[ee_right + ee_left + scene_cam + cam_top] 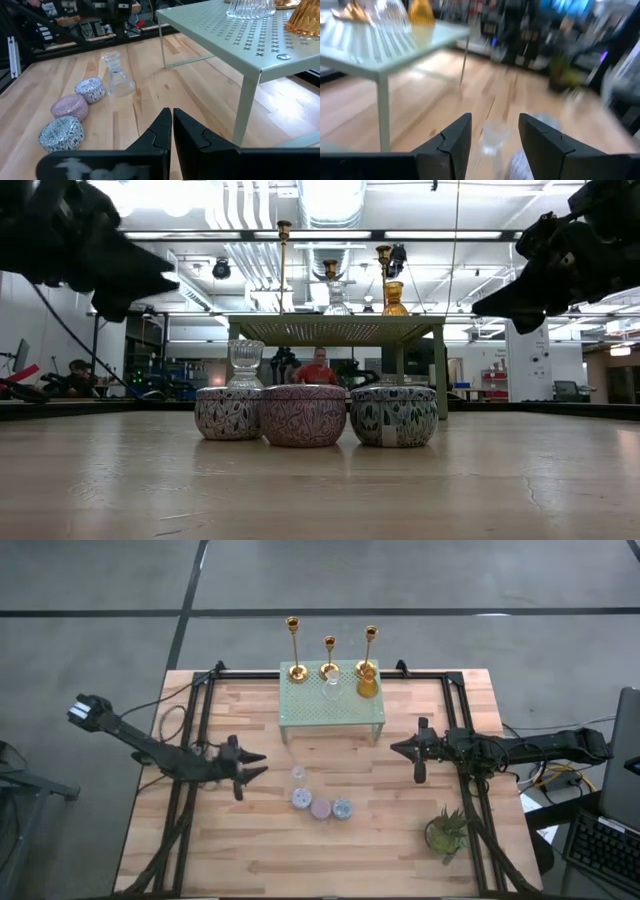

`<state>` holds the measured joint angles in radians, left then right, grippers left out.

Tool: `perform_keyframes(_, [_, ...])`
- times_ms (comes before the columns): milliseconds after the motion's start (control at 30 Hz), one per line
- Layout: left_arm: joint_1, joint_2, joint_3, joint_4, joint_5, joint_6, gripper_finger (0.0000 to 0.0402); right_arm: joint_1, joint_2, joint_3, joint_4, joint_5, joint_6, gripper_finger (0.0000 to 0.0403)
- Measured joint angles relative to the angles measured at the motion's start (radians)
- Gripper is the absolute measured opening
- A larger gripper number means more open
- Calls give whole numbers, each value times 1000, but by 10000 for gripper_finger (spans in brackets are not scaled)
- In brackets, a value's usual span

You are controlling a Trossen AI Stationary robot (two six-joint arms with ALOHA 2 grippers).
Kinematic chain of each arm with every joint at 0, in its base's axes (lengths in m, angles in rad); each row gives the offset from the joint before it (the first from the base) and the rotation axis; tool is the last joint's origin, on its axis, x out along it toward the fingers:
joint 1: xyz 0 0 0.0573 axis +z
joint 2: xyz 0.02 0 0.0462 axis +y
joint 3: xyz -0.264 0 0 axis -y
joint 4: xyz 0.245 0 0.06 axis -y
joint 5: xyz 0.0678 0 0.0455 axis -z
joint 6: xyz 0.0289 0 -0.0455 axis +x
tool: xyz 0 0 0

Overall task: Pick & Place candle stick holders
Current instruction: Put the transparent candle holder on the shelf

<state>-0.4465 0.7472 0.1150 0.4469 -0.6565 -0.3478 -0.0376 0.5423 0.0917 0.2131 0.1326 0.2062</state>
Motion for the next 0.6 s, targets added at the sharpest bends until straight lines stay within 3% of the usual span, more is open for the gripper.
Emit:
perform_keyframes(133, [1,152,83,-90,2,-18,168,0,0,0,0,-1,0,13])
perform_keyframes(367, [47,374,189,-82,30,-18,172,0,7,0,1,-2,0,13])
perform_keyframes(600, [101,529,267,-78,125,-74,220,0,16,-1,0,-2,-26,13])
